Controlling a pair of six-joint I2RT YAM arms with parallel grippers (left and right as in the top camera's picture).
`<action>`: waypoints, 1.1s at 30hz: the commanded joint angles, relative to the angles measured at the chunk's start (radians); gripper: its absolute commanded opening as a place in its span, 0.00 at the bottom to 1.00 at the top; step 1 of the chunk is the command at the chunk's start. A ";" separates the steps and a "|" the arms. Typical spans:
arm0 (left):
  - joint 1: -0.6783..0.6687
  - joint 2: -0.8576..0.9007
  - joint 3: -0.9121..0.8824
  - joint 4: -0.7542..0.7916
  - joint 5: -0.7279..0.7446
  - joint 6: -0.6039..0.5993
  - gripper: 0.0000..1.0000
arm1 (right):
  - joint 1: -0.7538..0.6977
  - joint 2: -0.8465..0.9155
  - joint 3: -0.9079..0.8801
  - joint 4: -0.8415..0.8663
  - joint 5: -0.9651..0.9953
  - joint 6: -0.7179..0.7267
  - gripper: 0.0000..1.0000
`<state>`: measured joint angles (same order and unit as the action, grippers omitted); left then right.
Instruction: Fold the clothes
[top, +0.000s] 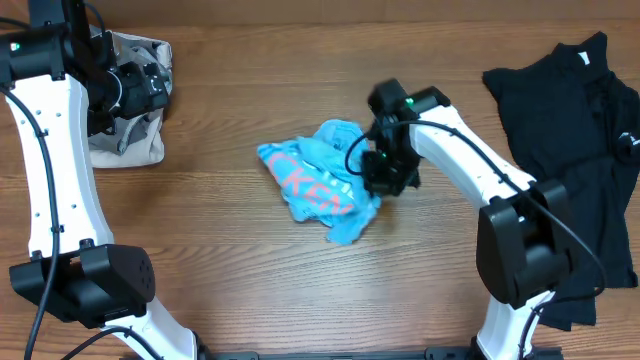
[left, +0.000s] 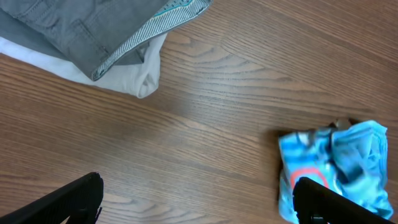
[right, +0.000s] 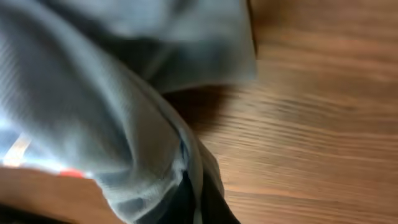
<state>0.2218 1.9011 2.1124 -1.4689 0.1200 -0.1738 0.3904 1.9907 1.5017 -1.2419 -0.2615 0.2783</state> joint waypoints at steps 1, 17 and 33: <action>-0.016 0.002 -0.005 0.004 0.004 0.033 1.00 | 0.006 -0.012 -0.041 0.006 0.023 0.003 0.04; -0.016 0.002 -0.005 0.013 0.004 0.040 1.00 | 0.102 -0.089 0.207 0.111 0.016 -0.340 0.81; -0.016 0.003 -0.005 0.016 0.004 0.040 1.00 | 0.123 0.035 0.206 0.220 -0.004 -0.491 0.71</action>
<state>0.2157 1.9007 2.1124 -1.4574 0.1196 -0.1532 0.5232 2.0357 1.7035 -1.0363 -0.2581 -0.1791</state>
